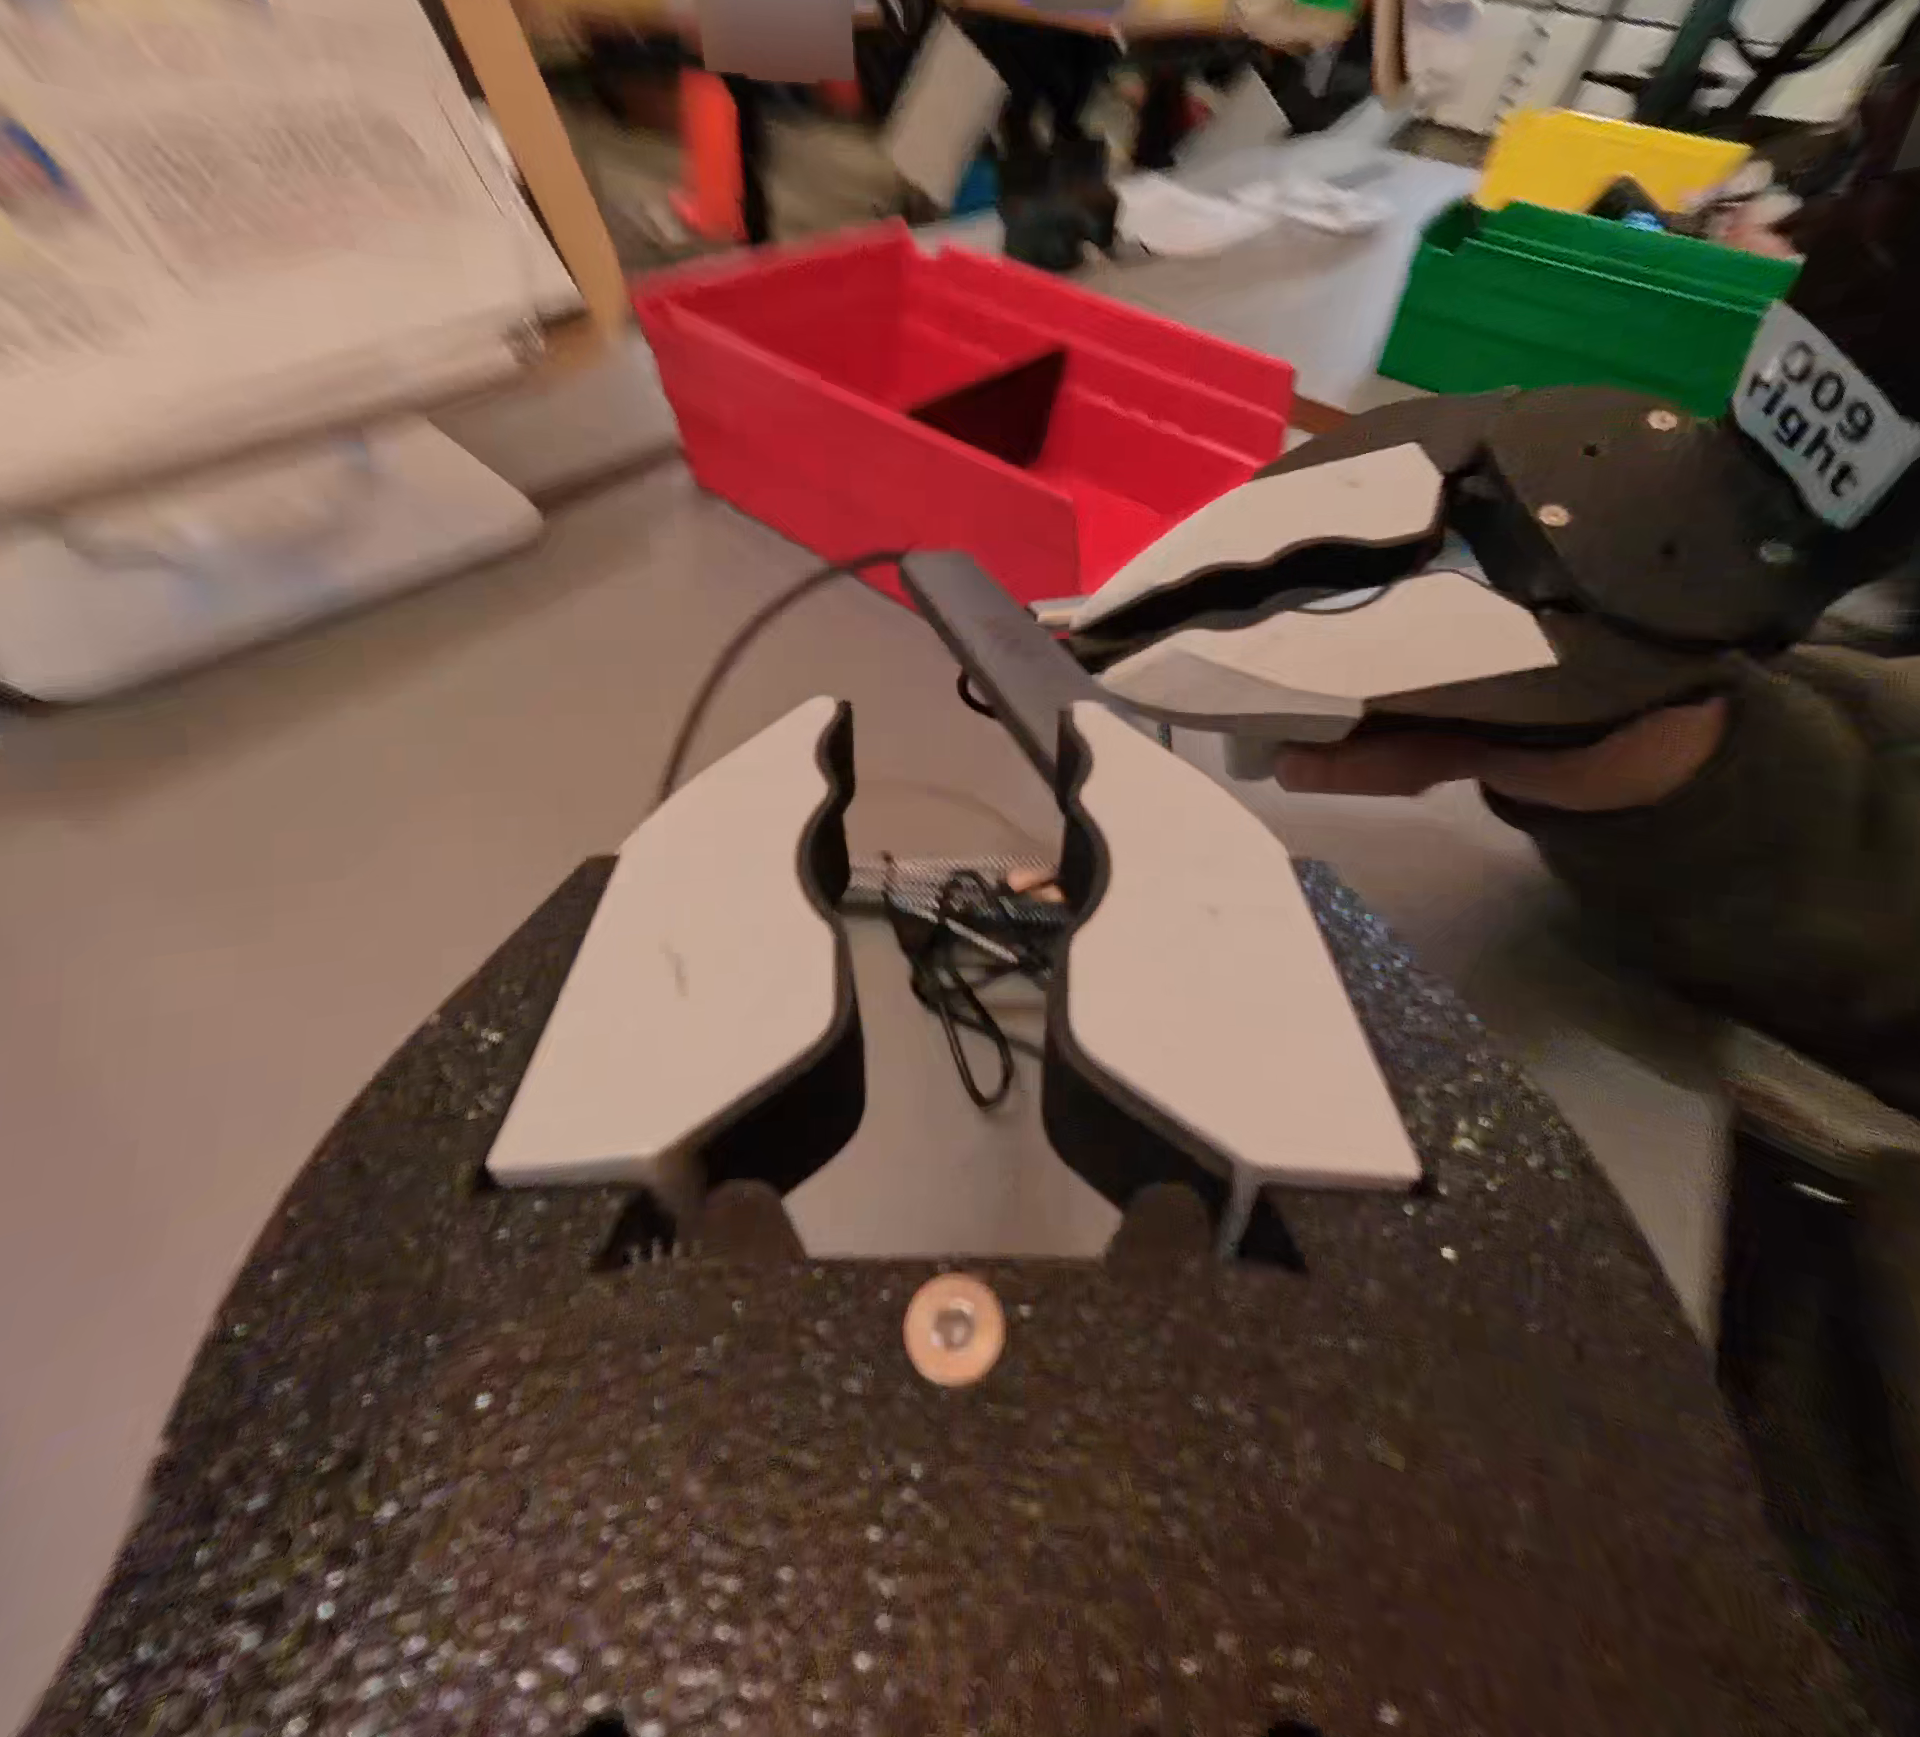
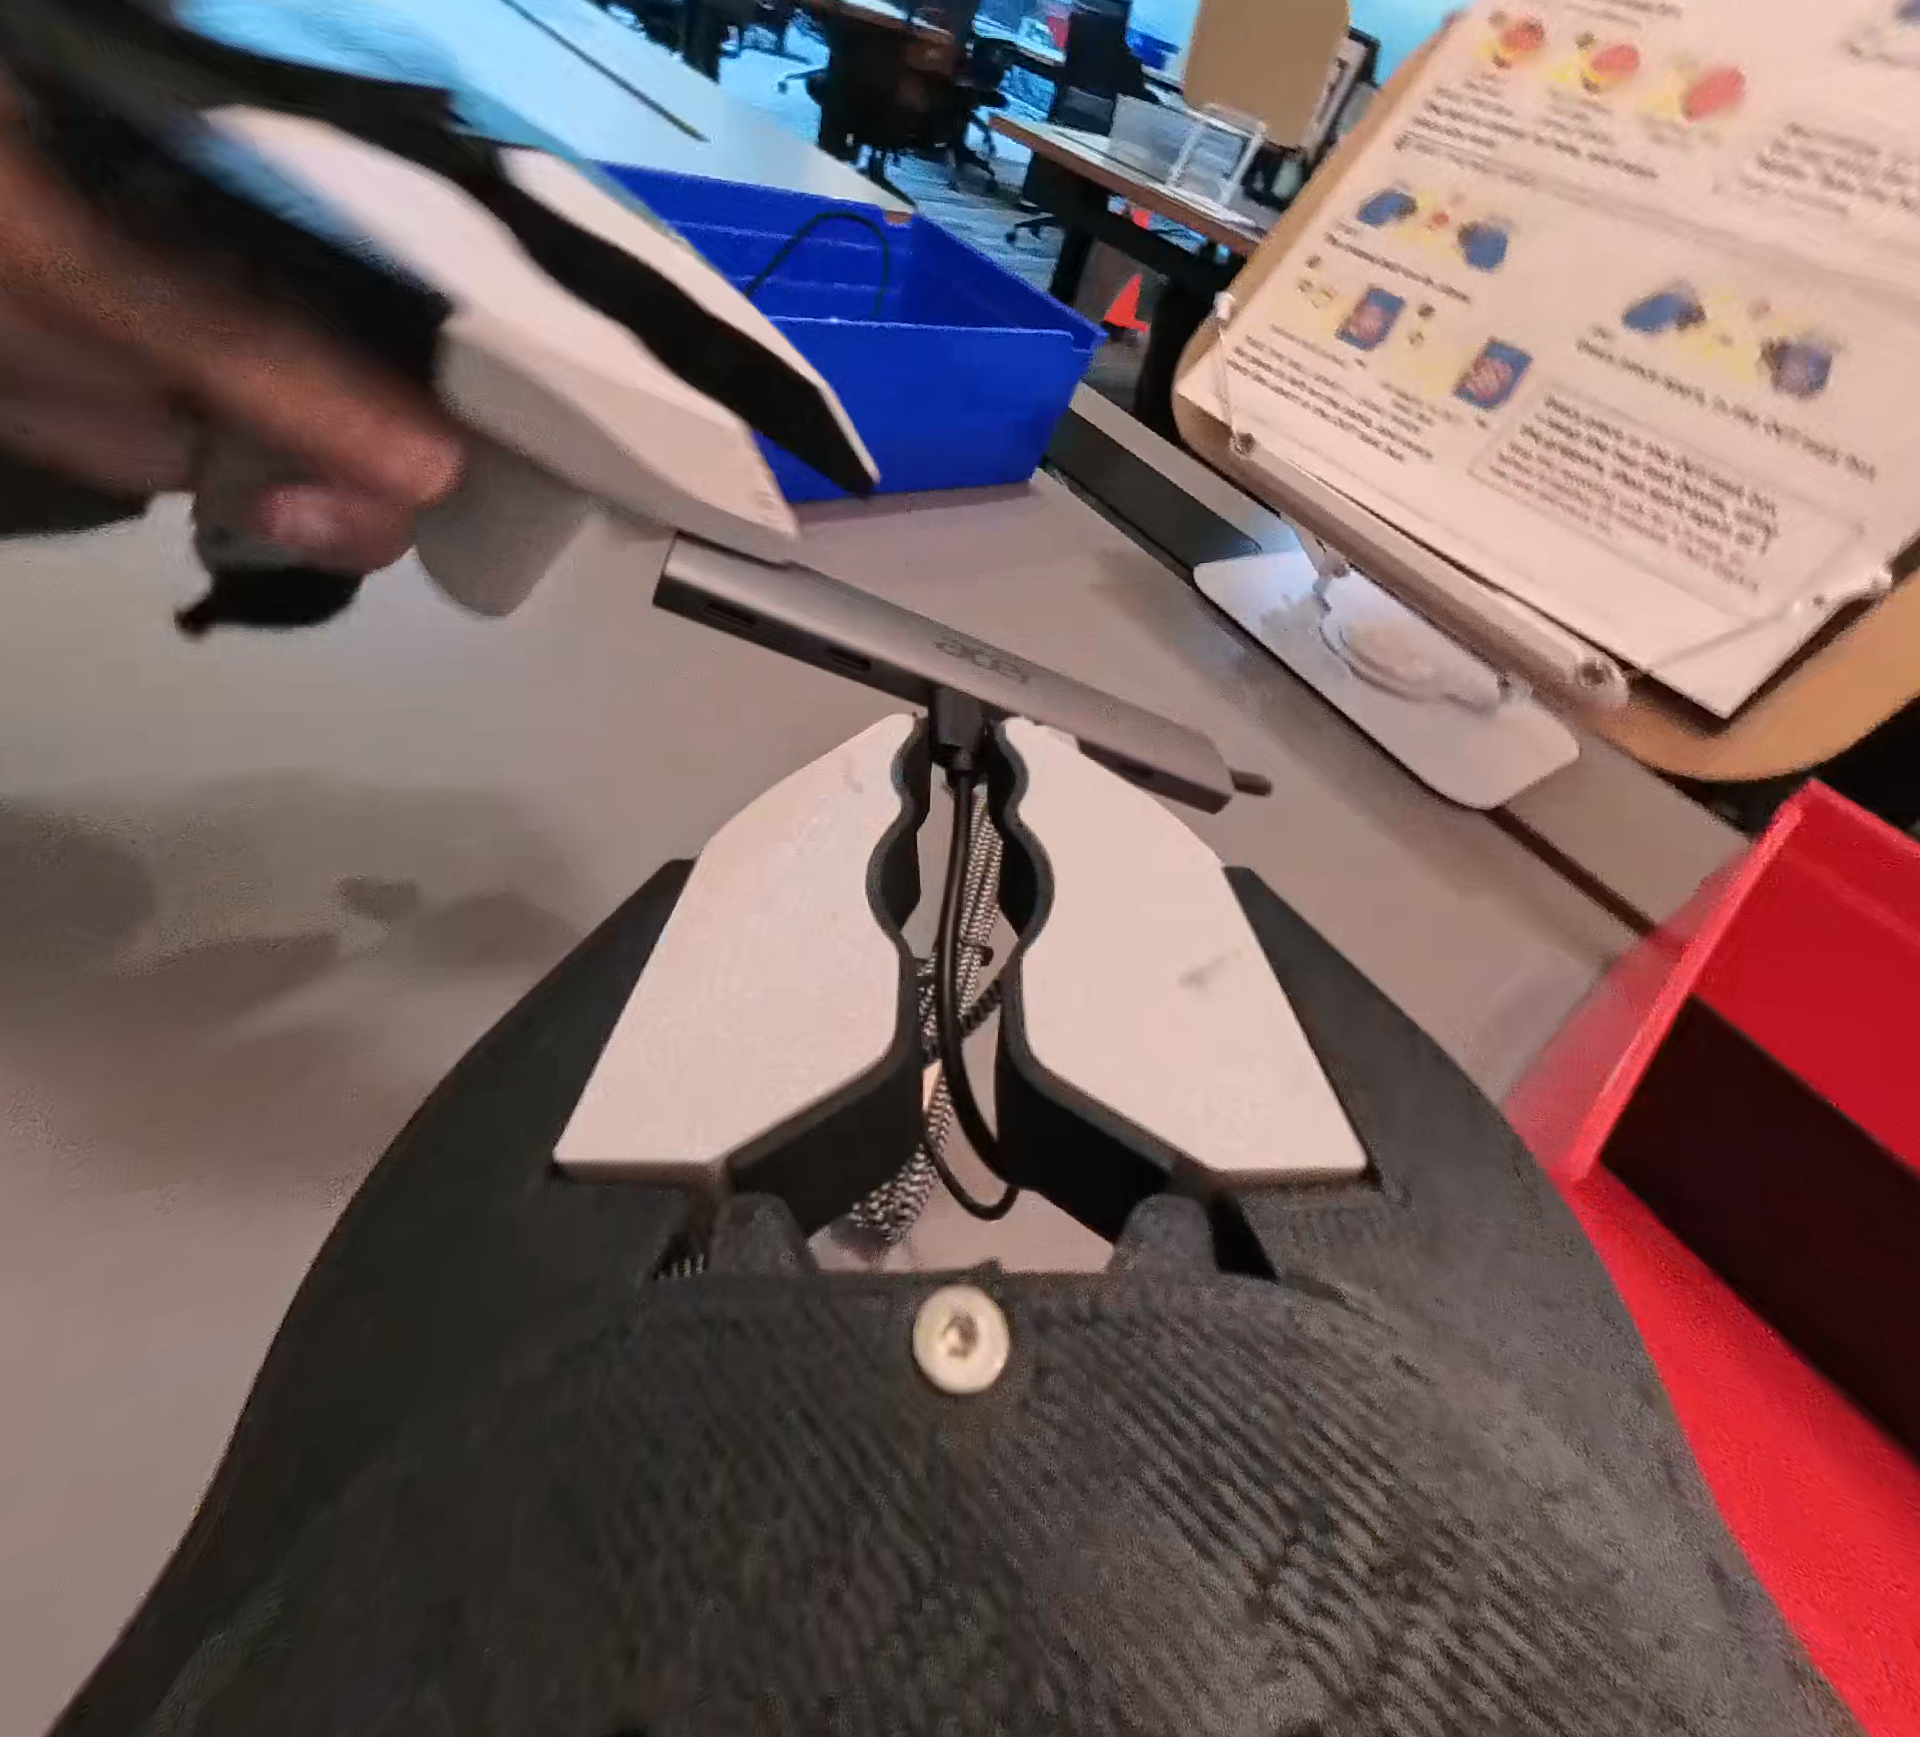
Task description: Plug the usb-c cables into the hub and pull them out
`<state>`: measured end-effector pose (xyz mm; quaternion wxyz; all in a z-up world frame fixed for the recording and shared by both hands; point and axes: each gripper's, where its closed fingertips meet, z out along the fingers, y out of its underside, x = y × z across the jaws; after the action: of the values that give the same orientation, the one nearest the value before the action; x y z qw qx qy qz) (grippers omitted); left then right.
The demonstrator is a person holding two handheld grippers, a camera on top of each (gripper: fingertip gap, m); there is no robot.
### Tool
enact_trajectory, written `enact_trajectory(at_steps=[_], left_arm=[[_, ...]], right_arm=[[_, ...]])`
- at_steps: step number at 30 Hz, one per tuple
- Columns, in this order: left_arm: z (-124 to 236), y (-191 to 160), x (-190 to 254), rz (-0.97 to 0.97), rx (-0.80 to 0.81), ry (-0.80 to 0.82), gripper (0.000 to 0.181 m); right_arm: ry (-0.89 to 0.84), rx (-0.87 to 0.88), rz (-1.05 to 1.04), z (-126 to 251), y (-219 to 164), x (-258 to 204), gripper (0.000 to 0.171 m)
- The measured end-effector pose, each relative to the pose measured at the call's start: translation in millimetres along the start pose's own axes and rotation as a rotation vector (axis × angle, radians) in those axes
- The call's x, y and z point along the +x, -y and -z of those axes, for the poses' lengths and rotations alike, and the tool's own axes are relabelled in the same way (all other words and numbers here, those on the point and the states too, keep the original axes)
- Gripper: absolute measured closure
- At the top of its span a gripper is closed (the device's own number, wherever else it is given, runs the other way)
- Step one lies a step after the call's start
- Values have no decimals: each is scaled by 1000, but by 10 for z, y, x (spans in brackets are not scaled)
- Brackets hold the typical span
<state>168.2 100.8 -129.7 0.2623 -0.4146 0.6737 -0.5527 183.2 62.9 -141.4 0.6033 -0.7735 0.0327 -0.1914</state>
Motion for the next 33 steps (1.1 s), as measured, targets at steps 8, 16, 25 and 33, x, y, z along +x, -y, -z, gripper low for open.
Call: enact_trajectory(at_steps=[8, 16, 25, 33], left_arm=[[-84, -219, 150, 38, 23, 195, 134], [-131, -247, 68, 138, 41, 180, 155], [-189, -265, 13, 58, 75, 214, 158], [40, -34, -87, -281, 268, 492, 158]], right_arm=[[-101, 46, 102, -59, -40, 9, 162], [-105, 65, 214, -115, -42, -106, 162], [-94, 61, 114, -140, -108, -73, 162], [41, 202, -272, -124, 6, -101, 145]])
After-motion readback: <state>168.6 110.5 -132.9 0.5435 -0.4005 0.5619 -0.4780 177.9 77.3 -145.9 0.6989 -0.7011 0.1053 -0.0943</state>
